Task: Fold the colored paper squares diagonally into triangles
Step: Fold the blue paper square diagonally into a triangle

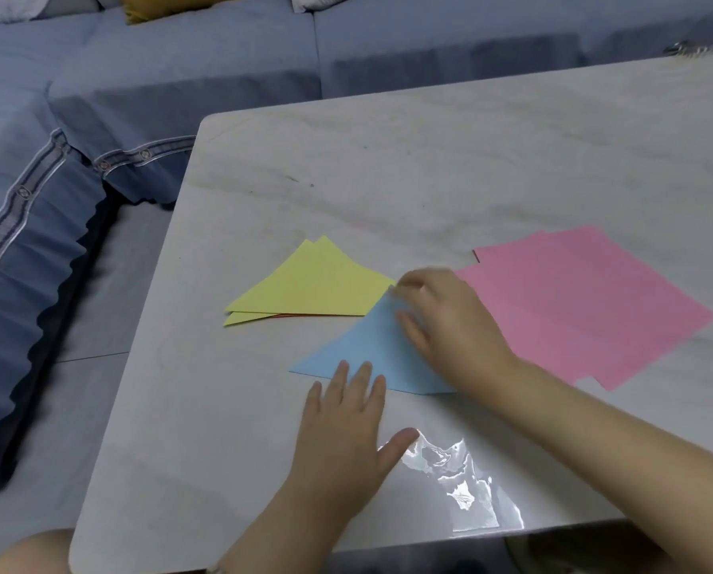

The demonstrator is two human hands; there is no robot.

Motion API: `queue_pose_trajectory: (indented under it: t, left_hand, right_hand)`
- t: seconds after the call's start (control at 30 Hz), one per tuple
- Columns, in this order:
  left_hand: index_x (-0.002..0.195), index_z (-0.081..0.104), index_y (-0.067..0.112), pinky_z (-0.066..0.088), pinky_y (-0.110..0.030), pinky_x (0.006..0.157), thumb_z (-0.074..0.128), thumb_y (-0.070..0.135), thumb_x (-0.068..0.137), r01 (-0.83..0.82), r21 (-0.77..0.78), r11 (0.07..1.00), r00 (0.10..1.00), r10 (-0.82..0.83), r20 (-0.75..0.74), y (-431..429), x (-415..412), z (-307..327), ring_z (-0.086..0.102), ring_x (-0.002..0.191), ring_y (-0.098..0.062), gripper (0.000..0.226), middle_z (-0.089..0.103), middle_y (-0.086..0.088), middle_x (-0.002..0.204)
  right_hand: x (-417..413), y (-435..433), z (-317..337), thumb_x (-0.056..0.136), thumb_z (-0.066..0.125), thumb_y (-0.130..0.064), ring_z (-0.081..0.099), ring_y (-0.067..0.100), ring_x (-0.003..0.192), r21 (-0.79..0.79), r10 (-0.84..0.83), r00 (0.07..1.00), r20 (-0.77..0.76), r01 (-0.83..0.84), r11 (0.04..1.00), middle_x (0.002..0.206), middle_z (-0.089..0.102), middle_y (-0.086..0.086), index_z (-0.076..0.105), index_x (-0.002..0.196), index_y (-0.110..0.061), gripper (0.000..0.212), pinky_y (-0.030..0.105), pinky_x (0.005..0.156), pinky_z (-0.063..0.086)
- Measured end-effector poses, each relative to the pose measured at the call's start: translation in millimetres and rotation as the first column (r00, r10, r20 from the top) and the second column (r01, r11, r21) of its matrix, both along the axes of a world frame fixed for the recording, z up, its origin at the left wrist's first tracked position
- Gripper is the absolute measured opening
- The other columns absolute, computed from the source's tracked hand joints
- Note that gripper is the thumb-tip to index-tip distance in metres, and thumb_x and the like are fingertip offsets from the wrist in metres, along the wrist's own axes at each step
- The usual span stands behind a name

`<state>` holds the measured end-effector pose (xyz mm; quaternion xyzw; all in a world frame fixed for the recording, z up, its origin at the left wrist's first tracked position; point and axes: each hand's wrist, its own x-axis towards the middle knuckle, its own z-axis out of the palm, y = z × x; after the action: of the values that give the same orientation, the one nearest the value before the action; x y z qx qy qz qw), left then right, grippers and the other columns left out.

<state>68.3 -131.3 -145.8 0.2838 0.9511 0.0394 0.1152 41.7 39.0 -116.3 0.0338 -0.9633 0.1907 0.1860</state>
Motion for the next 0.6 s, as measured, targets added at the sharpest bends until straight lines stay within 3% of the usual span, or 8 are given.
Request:
queue_pose_trajectory:
  t: [0.07, 0.17, 0.4, 0.5, 0.6]
  left_hand:
    - [0.109, 0.069, 0.017, 0.052, -0.052, 0.078, 0.006, 0.058, 0.094, -0.009, -0.021, 1.000, 1.000, 0.009, 0.010, -2.7, -0.1, -2.2, 0.061, 0.110, -0.033, 0.077, 0.064, -0.009, 0.120]
    - [0.111, 0.068, 0.018, 0.051, -0.055, 0.076, 0.006, 0.058, 0.093, -0.008, -0.054, 0.999, 1.000, 0.008, 0.005, -4.0, 1.5, -4.2, 0.060, 0.109, -0.036, 0.076, 0.063, -0.011, 0.122]
    - [0.110, 0.068, 0.020, 0.052, -0.054, 0.073, 0.002, 0.054, 0.095, -0.007, -0.106, 0.994, 0.999, 0.012, 0.046, -3.3, 0.0, -0.7, 0.062, 0.107, -0.034, 0.076, 0.065, -0.008, 0.119]
    - [0.107, 0.070, 0.024, 0.053, -0.051, 0.070, 0.003, 0.052, 0.095, 0.000, -0.104, 0.995, 1.000, 0.000, 0.008, -4.2, -1.8, -0.5, 0.064, 0.105, -0.030, 0.073, 0.067, -0.003, 0.116]
    - [0.099, 0.071, 0.028, 0.054, -0.049, 0.069, 0.025, 0.051, 0.089, 0.017, -0.049, 0.999, 0.997, -0.021, -0.076, -5.0, -4.3, 4.8, 0.067, 0.100, -0.024, 0.053, 0.070, 0.001, 0.110]
  right_hand:
    - [33.2, -14.6, -11.7, 0.082, 0.042, -0.019, 0.063, 0.029, 0.079, 0.135, 0.136, 0.990, -0.041, -0.130, 0.982, 0.086, 0.068, 0.009, 0.069, 0.087, -0.004, 0.031, 0.033, 0.076, 0.044]
    - [68.0, -19.1, -39.6, 0.084, 0.045, -0.024, 0.061, 0.022, 0.084, 0.179, 0.192, 0.976, 0.102, -0.208, 0.962, 0.090, 0.066, 0.003, 0.069, 0.092, -0.007, 0.030, 0.029, 0.082, 0.042]
    - [102.0, 6.5, -47.5, 0.092, 0.038, -0.030, 0.058, 0.019, 0.092, 0.197, 0.070, 0.995, 0.066, -0.082, 0.977, 0.092, 0.066, 0.000, 0.068, 0.095, -0.009, 0.037, 0.031, 0.093, 0.036]
    - [116.6, 21.6, -49.1, 0.087, 0.045, -0.028, 0.053, 0.018, 0.100, 0.199, 0.026, 0.999, 0.042, -0.034, 0.979, 0.093, 0.067, 0.000, 0.069, 0.095, -0.010, 0.031, 0.033, 0.096, 0.036]
    - [130.4, 36.6, -49.7, 0.085, 0.048, -0.027, 0.051, 0.019, 0.104, 0.182, -0.032, 0.999, 0.029, 0.026, 0.983, 0.093, 0.068, 0.001, 0.071, 0.094, -0.008, 0.030, 0.035, 0.096, 0.037]
